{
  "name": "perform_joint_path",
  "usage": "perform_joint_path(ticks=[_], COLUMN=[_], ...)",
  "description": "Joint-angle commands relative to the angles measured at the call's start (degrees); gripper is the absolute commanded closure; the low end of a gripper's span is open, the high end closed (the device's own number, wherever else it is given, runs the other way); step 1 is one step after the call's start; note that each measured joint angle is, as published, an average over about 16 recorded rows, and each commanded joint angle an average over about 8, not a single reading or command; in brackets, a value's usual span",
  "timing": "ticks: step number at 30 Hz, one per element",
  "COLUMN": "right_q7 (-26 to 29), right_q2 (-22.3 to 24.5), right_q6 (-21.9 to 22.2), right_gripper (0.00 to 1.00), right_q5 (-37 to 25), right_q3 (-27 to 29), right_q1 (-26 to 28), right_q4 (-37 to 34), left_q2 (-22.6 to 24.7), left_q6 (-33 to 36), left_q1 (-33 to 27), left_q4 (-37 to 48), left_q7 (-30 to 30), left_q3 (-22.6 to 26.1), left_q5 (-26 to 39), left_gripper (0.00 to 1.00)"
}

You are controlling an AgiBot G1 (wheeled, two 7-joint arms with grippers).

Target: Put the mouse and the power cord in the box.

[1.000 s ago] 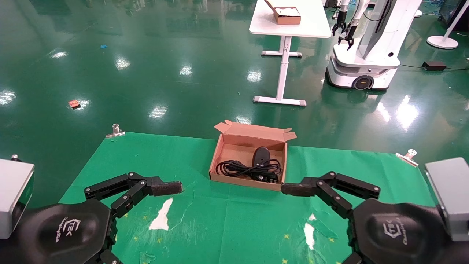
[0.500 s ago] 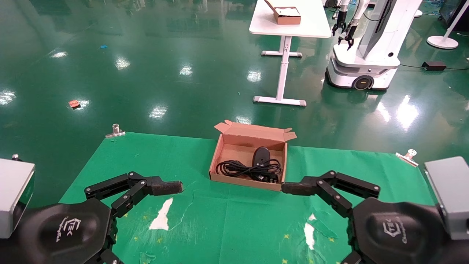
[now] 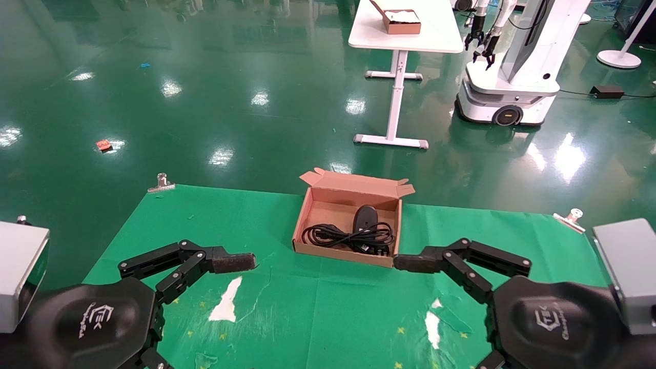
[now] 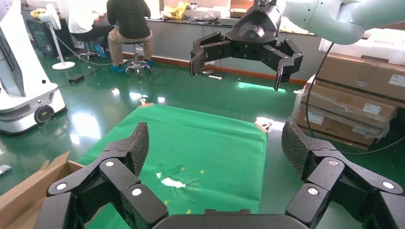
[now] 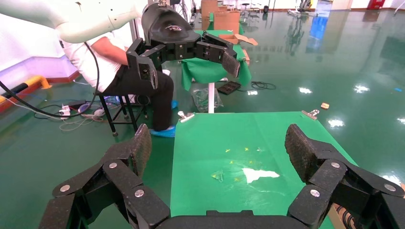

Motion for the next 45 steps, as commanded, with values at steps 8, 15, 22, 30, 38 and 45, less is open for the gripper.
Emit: perform_joint_path(ticks=[8, 15, 22, 30, 38, 45], right_q7=[0.0, 0.0, 0.0, 0.0, 0.0, 0.0], right_q2=[0.0, 0.0, 0.0, 0.0, 0.0, 0.0], right_q6=[0.0, 0.0, 0.0, 0.0, 0.0, 0.0], right_gripper=[0.0, 0.0, 0.0, 0.0, 0.0, 0.0], right_q5=[0.0, 0.0, 0.0, 0.0, 0.0, 0.0], right_q3=[0.0, 0.0, 0.0, 0.0, 0.0, 0.0], right_q1=[0.0, 0.0, 0.0, 0.0, 0.0, 0.0], right_q4=[0.0, 0.0, 0.0, 0.0, 0.0, 0.0], left_q2=[0.0, 0.0, 0.0, 0.0, 0.0, 0.0], left_q6=[0.0, 0.0, 0.0, 0.0, 0.0, 0.0], left_q1=[0.0, 0.0, 0.0, 0.0, 0.0, 0.0], left_q4=[0.0, 0.0, 0.0, 0.0, 0.0, 0.0], left_q7=[0.0, 0.0, 0.0, 0.0, 0.0, 0.0], left_q3=[0.0, 0.0, 0.0, 0.0, 0.0, 0.0], left_q5=[0.0, 0.0, 0.0, 0.0, 0.0, 0.0], left_gripper=[0.0, 0.0, 0.0, 0.0, 0.0, 0.0])
